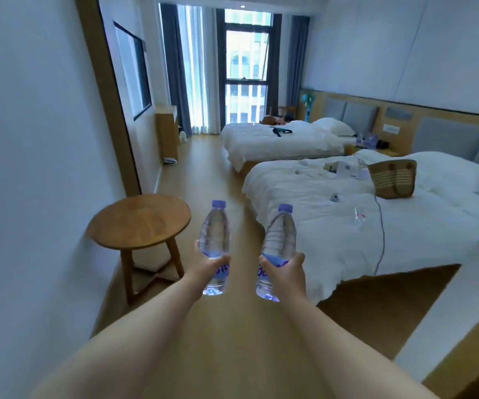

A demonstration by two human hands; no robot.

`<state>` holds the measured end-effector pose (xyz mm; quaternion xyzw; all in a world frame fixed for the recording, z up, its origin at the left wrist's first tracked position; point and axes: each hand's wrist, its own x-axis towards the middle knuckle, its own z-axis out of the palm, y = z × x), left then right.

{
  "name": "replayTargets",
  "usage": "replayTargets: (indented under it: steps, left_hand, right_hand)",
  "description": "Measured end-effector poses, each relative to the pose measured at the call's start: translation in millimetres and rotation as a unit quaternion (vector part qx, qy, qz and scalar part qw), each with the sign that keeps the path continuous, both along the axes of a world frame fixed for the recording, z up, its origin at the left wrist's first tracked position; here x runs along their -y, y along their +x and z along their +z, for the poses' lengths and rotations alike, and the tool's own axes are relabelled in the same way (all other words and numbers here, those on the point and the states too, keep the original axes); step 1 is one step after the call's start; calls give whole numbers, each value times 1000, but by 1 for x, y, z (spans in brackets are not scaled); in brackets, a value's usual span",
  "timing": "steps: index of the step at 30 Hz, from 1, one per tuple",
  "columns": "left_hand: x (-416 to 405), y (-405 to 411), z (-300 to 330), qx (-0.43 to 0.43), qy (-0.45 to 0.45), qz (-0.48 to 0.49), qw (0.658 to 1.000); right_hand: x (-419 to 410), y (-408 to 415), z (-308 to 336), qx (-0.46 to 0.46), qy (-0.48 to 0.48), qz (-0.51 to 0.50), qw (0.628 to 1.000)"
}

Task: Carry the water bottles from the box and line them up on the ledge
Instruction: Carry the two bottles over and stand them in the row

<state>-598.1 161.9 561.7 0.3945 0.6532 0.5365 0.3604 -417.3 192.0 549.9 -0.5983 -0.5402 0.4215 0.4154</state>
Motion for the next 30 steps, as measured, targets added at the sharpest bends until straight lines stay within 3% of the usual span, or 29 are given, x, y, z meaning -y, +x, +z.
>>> replayTargets:
  steps: [11,20,30]
  left_hand:
    - [-86,-84,-6,-21,-33,166,985]
    - [-255,-109,11,-31,0,187,982]
    - [-403,-154,21,-60,-3,230,971]
  right_hand:
    - [-105,-98,5,86,104,48,990]
    - [-284,-147,4,44,137,116,983]
    - [-442,-195,14,20,136,104,985]
